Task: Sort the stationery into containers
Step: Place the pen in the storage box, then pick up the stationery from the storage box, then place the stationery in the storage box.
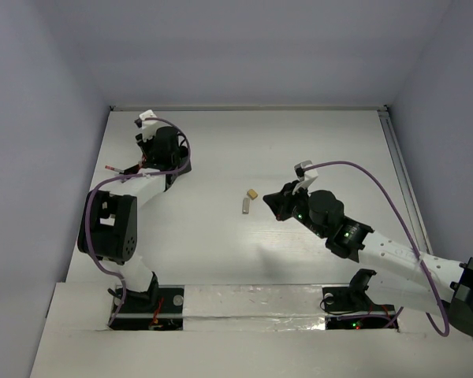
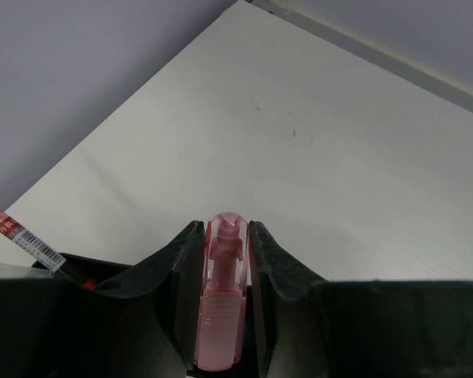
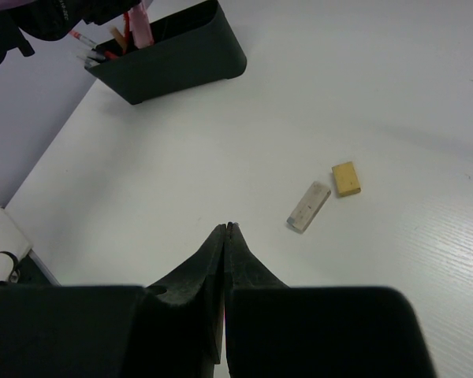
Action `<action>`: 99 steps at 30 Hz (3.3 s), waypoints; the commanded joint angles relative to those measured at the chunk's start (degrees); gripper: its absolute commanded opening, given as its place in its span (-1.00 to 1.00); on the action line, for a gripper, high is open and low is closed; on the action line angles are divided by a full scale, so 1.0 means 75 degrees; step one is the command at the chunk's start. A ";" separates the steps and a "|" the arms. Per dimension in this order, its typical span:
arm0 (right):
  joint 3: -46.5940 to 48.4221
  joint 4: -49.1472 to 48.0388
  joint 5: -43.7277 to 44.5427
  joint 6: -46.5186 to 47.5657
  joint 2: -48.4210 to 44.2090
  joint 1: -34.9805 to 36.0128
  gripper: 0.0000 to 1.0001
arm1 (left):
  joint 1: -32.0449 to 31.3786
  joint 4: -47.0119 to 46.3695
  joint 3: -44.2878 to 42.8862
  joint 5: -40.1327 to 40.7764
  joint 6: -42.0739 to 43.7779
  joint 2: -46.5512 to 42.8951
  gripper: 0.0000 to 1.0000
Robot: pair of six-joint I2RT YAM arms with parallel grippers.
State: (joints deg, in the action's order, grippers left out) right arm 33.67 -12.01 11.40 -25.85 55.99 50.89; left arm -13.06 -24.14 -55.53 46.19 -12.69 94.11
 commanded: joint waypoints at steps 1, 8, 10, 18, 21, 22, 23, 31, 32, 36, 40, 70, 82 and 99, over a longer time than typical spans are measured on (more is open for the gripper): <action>0.0046 -0.0356 0.0039 -0.0058 0.0047 -0.0012 -0.92 | -0.0168 -0.0016 -0.0026 0.0379 0.0027 -0.0452 -0.57; 0.0034 -0.0309 0.0109 -0.0058 -0.0023 -0.0012 -0.84 | -0.0251 0.0103 0.0067 0.0474 -0.0008 -0.0805 -0.26; 0.0034 -0.0262 0.0214 -0.0034 -0.0035 -0.0012 -0.79 | -0.0321 0.0171 0.0010 0.0415 -0.0066 -0.0933 -0.16; 0.0572 0.0521 0.0273 -0.0069 0.0772 -0.0012 -1.00 | -0.0391 0.1132 -0.0471 -0.0848 -0.0640 -0.2198 -0.30; 0.0947 0.0943 0.0285 -0.0128 0.1463 -0.0012 -1.00 | -0.0392 0.1624 -0.0670 -0.1934 -0.0921 -0.3053 -0.63; 0.1099 0.1119 0.0308 -0.0186 0.1674 -0.0012 -1.00 | -0.0392 0.1729 -0.0671 -0.2207 -0.0980 -0.3554 -0.81; 0.1344 0.1237 0.0332 -0.0233 0.2093 -0.0012 -1.00 | -0.0392 0.1986 -0.0659 -0.2523 -0.1096 -0.3779 -0.89; 0.2669 0.1941 0.0695 -0.0363 0.4462 -0.0094 0.05 | -0.0462 0.3136 0.0440 -0.4705 -0.1039 -0.6730 -1.00; 0.2798 0.1976 0.0660 -0.0328 0.4697 -0.0176 0.07 | -0.0462 0.3438 0.0570 -0.4880 -0.0981 -0.6944 -1.00; 0.3770 0.2735 0.0859 -0.0175 0.5834 -0.0351 0.07 | -0.0462 0.4038 0.1168 -0.6062 -0.0828 -0.7753 -0.89; 0.4661 0.3183 0.0847 -0.0175 0.6829 -0.0423 0.01 | -0.0462 0.4285 0.1660 -0.6405 -0.0688 -0.8409 -0.83; 0.9512 -0.0612 -0.1380 -0.0726 0.9115 -0.0341 -0.93 | -0.1071 0.4379 0.1825 -0.5386 -0.0558 -0.8938 -0.85; 1.2655 -0.1094 -0.1461 -0.0761 1.1495 -0.0341 -0.93 | -0.1071 0.4344 0.1861 -0.5491 -0.0547 -0.8996 -0.84; 1.2034 -0.1246 -0.1473 -0.0445 1.1625 -0.0341 -0.68 | -0.1142 0.4320 0.1872 -0.5409 -0.0535 -0.8997 -0.83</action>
State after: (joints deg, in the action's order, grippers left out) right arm 123.76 -17.58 0.99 -30.44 143.74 47.77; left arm -21.32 10.13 -39.46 5.08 -17.19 27.11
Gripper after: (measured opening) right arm 0.286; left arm 0.081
